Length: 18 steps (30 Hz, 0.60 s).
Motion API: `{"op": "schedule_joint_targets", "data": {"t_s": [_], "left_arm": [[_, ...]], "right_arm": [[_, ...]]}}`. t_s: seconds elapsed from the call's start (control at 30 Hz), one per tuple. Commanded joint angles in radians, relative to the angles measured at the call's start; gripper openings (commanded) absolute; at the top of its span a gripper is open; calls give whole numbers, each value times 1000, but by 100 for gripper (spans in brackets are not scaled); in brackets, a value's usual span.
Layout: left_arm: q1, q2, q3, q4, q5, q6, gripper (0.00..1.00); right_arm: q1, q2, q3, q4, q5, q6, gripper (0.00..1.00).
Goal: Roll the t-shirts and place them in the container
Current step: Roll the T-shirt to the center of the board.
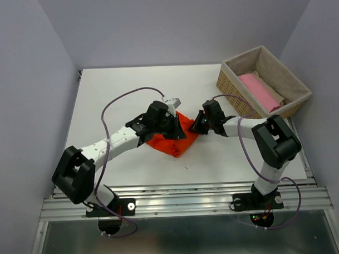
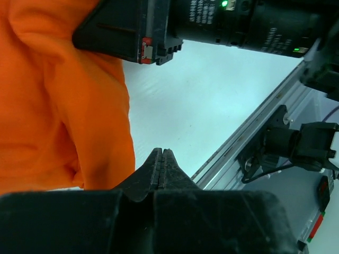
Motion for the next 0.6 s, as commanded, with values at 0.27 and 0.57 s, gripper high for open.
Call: {"op": "schedule_joint_targets", "data": {"t_s": [0.27,0.57], "left_arm": [[-20,108,-137,77,-246,-10,0],[-19,168,-143,106,-233,-5,0]], "right_arm": [[7,-60,16,-39,34,-25,11],[7,-135,65,-52,29,-35,13]]}}
